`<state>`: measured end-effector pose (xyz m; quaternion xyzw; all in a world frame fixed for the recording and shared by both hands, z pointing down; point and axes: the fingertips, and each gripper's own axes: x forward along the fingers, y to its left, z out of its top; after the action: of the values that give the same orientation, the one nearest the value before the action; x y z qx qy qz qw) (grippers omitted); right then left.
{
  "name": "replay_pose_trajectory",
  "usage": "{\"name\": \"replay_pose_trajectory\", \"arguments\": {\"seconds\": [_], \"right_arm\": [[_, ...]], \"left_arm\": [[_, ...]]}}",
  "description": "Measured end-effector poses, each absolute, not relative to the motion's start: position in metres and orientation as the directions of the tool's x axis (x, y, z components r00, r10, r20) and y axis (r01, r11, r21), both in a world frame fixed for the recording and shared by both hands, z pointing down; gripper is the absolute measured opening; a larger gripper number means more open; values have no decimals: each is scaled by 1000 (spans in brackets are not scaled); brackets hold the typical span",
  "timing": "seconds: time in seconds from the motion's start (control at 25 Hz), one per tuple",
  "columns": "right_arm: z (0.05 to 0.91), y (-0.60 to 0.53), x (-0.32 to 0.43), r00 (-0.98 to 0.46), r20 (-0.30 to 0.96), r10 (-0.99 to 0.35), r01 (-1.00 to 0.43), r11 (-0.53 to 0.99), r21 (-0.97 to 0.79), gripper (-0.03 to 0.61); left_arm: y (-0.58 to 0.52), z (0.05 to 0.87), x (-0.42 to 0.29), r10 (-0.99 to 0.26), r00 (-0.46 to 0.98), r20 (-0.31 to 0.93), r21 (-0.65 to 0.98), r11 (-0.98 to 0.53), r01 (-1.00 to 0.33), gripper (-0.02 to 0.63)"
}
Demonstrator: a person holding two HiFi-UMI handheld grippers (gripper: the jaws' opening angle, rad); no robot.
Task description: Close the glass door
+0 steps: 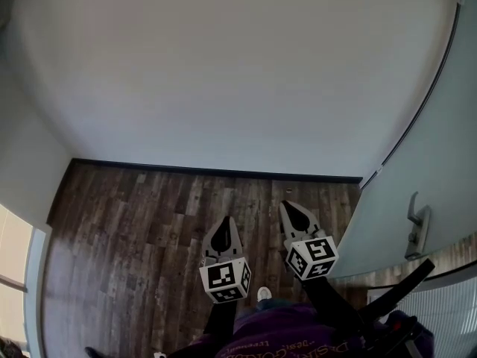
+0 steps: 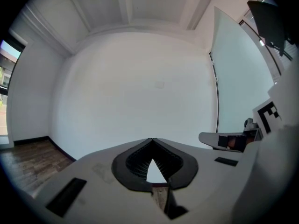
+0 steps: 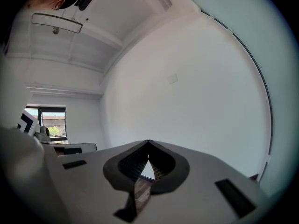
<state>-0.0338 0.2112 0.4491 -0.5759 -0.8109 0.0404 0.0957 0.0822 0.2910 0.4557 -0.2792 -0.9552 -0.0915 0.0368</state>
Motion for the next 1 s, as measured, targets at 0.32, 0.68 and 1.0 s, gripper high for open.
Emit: {"name": "replay_pose_trajectory", "arguments": {"seconds": [0.32, 0.68, 1.0], "right_arm": [[449, 243, -62, -323, 113, 940, 926, 339, -167, -3], [451, 296, -99, -410, 112, 905, 890, 424, -169, -3], [436, 365, -139, -512, 85, 855, 839, 519, -164, -3]], "left_arm": [[321, 459, 55, 523, -843, 126, 166, 827, 537, 2], [392, 459, 15, 462, -879, 114, 168, 863, 476, 2], [465, 445, -41, 337, -937, 93, 153, 925, 348, 2]]}}
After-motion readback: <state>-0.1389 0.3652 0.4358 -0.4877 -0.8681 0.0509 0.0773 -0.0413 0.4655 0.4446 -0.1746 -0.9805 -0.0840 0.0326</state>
